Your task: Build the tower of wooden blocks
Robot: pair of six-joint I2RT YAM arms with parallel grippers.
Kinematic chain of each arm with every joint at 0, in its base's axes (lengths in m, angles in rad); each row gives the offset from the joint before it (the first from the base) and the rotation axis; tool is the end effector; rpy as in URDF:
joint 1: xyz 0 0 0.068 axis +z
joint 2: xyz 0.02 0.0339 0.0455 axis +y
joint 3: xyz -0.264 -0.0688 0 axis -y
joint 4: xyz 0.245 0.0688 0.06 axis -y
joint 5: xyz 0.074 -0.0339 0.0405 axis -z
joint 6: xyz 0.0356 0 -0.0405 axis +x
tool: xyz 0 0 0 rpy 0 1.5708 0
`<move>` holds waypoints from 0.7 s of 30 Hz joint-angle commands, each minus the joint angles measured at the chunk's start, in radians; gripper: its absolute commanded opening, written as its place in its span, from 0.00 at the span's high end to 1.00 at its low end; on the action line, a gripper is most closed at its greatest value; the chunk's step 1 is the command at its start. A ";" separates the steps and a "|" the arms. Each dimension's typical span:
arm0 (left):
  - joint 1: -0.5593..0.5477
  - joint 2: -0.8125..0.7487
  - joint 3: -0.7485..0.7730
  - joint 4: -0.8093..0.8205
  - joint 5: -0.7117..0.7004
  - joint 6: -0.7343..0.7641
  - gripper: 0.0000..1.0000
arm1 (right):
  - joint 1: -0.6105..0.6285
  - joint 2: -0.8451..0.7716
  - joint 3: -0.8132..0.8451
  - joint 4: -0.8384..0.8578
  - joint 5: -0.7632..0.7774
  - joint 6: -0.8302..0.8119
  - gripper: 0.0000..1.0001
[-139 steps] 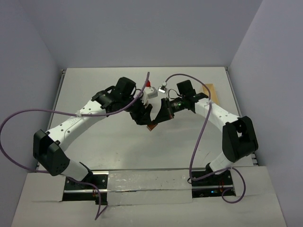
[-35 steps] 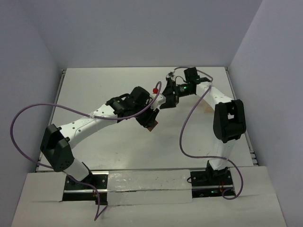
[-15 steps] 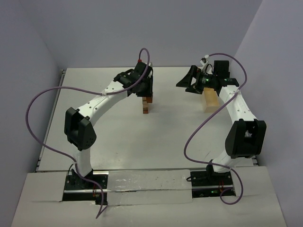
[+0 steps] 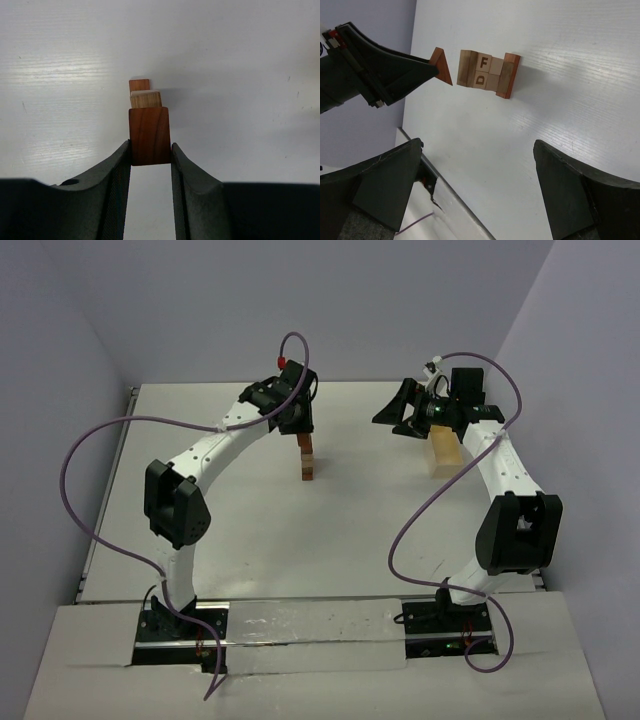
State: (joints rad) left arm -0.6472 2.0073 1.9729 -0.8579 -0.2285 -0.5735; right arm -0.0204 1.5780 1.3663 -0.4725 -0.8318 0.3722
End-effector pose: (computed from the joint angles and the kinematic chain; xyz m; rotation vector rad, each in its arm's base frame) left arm 0.3613 -0.2629 0.3197 -0.0089 2.4493 -0.2649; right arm 0.3504 0.0192 0.3227 -0.0231 2.2164 1.1236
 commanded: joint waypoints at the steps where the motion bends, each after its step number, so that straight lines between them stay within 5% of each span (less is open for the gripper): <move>1: -0.005 0.016 0.053 -0.009 -0.035 -0.011 1.00 | -0.004 -0.009 0.002 0.020 -0.015 -0.007 0.00; 21: -0.005 0.042 0.066 -0.005 0.017 -0.004 1.00 | -0.004 0.002 -0.009 0.026 -0.028 -0.007 0.00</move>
State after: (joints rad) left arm -0.6472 2.0462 1.9831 -0.8650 -0.2301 -0.5728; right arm -0.0204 1.5787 1.3663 -0.4721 -0.8407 0.3729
